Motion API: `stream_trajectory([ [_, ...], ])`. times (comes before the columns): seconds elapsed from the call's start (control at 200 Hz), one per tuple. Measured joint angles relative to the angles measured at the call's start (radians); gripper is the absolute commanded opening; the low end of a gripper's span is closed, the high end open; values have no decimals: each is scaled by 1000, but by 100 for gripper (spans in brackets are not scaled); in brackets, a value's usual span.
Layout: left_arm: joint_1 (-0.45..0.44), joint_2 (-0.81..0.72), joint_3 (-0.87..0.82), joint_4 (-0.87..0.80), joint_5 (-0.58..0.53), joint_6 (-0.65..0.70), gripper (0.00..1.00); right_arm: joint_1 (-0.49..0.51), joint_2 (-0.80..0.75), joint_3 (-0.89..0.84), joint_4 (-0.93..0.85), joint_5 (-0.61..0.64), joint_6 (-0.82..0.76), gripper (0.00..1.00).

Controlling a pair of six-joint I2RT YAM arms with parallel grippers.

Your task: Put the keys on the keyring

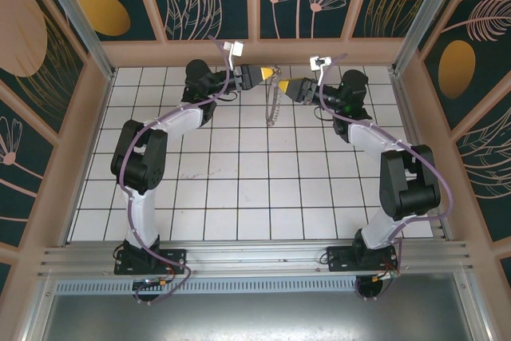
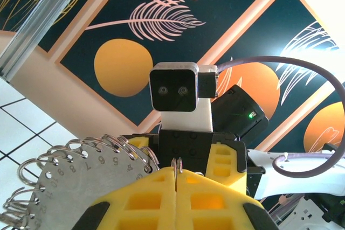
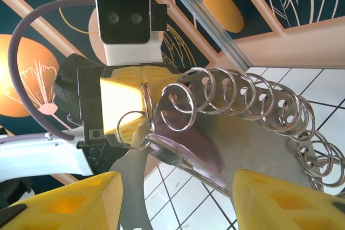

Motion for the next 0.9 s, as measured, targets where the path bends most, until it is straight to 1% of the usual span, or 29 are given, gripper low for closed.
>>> stream_trajectory([
  [0.17, -8, 0, 0, 0, 6, 0, 0, 9, 20, 26, -2, -9, -9, 55],
  [0.225, -8, 0, 0, 0, 7, 0, 0, 14, 26, 33, -2, -11, -10, 53],
  [0.295, -10, 0, 0, 0, 7, -2, 0, 18, 31, 40, -1, -16, -15, 44],
  [0.395, -11, 0, 0, 0, 7, -4, 0, 20, 32, 40, -2, -27, -24, 26],
  [0.455, -11, 0, 0, 0, 7, -4, 0, 20, 32, 40, -6, -33, -29, 17],
  [0.581, -12, 0, 0, -2, 3, -4, 0, 20, 32, 40, -8, -44, -27, 3],
  [0.621, -12, 0, 0, -2, 3, -4, 0, 20, 32, 39, -6, -48, -31, 0],
  [0.901, -12, 0, 0, -12, 3, -3, 0, 36, 31, 28, -23, -49, -36, 0],
])
